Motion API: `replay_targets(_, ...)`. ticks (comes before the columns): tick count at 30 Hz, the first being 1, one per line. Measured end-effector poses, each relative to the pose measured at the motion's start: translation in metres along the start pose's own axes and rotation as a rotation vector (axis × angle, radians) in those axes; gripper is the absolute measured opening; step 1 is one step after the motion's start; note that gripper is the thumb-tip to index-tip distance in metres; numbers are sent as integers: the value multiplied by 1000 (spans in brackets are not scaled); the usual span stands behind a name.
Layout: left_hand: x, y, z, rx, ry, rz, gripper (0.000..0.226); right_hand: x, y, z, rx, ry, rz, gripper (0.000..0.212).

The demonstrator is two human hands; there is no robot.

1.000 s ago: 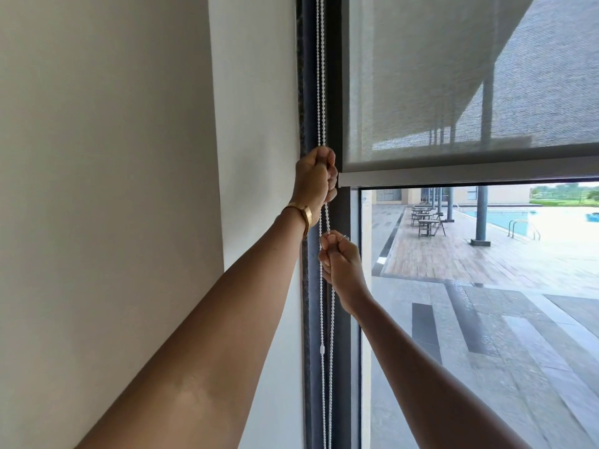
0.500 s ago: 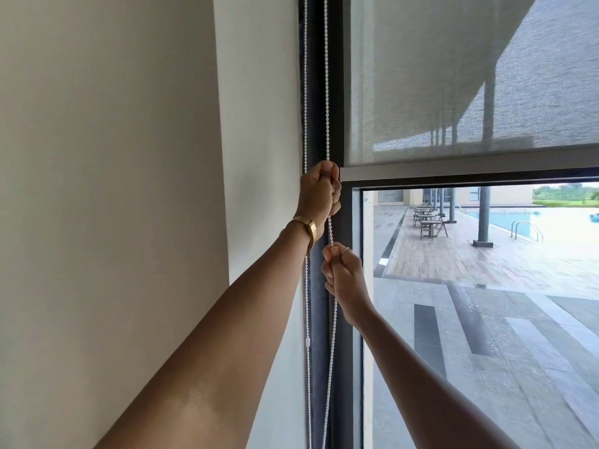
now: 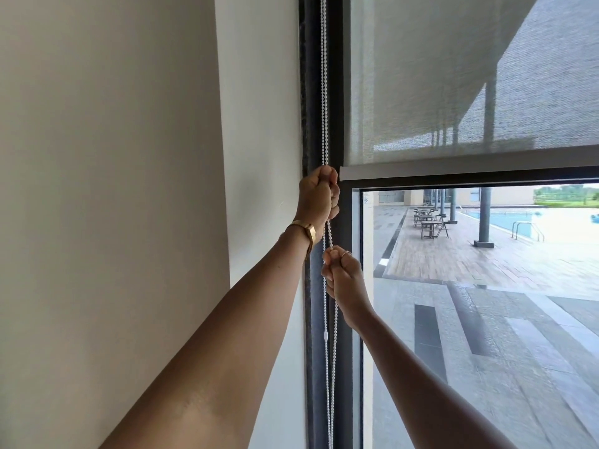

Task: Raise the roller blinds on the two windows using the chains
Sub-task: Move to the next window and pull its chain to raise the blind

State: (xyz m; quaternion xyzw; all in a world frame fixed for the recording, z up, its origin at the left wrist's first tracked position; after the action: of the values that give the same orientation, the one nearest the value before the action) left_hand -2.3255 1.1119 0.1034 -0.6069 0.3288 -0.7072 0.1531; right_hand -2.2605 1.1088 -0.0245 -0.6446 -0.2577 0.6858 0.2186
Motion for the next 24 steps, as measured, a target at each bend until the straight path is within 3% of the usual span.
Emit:
replay_targets(14, 6, 5, 6, 11, -17, 2, 38, -11, 9, -3, -5, 42, 1, 35)
replay_targets(18, -1, 14, 8, 45, -119, -12, 37, -9, 17, -5, -26, 88, 66, 34)
replay_targets(24, -39, 49, 10, 149, -306, -142, 33, -11, 51, -29, -35, 344, 203, 30)
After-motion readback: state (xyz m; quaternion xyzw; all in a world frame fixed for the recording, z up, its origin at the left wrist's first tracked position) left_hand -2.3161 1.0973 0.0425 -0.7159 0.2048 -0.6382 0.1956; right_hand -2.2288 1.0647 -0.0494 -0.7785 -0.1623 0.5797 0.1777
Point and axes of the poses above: each hand's wrist, its own y-axis away from the middle knuckle, its own z-axis out of the palm, x = y × z, the point moved 3 cm from there along -y, towards the middle knuckle, and after that the axes turned 6 degrees about -x, right-handed, at the moved point
